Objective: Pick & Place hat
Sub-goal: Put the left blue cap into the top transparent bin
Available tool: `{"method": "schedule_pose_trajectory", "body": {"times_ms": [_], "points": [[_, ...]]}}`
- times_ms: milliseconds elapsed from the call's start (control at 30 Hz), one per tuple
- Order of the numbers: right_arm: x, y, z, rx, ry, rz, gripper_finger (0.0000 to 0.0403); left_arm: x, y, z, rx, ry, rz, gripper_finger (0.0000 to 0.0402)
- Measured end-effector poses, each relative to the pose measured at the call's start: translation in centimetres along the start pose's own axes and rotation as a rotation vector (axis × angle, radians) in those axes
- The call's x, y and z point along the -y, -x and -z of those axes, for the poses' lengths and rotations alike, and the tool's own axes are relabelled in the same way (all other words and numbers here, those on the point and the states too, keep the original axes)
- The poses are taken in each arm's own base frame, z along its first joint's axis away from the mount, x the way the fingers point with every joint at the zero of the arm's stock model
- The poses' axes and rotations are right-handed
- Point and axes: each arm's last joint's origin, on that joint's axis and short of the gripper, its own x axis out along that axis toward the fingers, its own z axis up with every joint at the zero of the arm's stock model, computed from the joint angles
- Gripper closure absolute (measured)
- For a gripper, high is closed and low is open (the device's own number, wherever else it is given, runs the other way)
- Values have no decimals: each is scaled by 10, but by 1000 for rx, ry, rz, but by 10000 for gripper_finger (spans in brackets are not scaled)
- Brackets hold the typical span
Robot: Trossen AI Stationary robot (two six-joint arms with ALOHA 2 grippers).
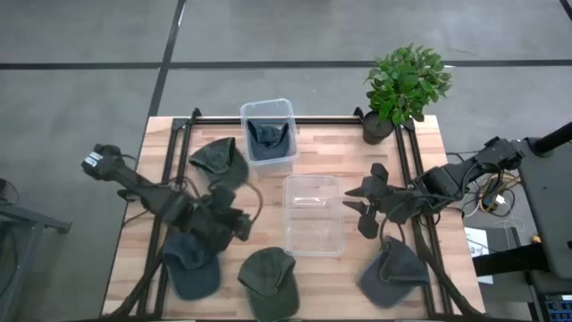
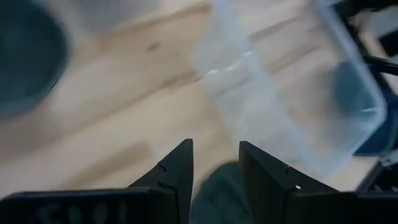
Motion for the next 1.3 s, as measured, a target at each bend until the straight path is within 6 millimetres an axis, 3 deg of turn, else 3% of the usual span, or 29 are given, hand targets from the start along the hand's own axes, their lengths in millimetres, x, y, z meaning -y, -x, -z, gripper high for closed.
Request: {"method": "schedule_pose_trajectory", "body": {"times_ms": [400, 567, 1000, 1300], "points": [[0, 0, 0, 0, 38, 0, 284, -35, 33, 44, -355, 280, -361, 281], [0, 0, 0, 0, 44, 0, 284, -38, 39, 54, -389, 365, -419, 281], [-1, 0, 0, 6, 39, -4, 284, -26, 17, 72, -312, 363, -431, 281], [-1, 0, -1, 14, 31, -9, 284, -11, -14, 90, -315, 399, -444, 281]]}}
